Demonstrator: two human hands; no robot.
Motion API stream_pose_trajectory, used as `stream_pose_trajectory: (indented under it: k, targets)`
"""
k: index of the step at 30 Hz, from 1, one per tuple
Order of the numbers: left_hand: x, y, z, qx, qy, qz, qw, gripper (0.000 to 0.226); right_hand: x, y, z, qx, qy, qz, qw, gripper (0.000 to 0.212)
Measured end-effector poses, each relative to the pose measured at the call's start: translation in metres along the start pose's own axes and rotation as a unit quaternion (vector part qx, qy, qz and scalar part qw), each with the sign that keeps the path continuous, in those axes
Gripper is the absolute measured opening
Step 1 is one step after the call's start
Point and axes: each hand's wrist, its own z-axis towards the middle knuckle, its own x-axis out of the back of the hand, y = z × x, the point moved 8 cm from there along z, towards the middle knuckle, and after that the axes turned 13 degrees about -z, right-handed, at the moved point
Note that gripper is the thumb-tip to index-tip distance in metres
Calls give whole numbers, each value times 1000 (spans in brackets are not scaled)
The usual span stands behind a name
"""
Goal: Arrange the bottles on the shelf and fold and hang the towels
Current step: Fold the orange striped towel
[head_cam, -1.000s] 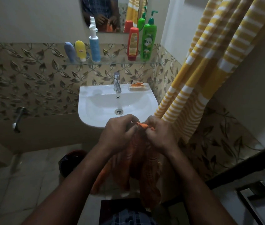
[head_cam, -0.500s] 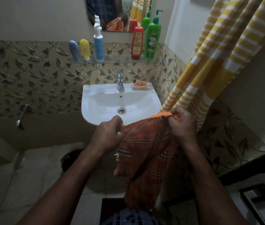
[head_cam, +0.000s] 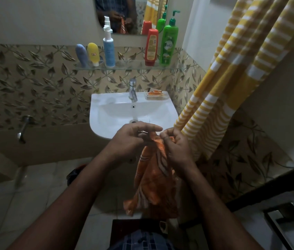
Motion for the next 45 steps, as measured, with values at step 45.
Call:
stream_pose_trajectory:
  k: [45]
  targets:
    - [-20,-62,-1,133,59,-142,979,46,47,-10,10,42,-42,133,989,21]
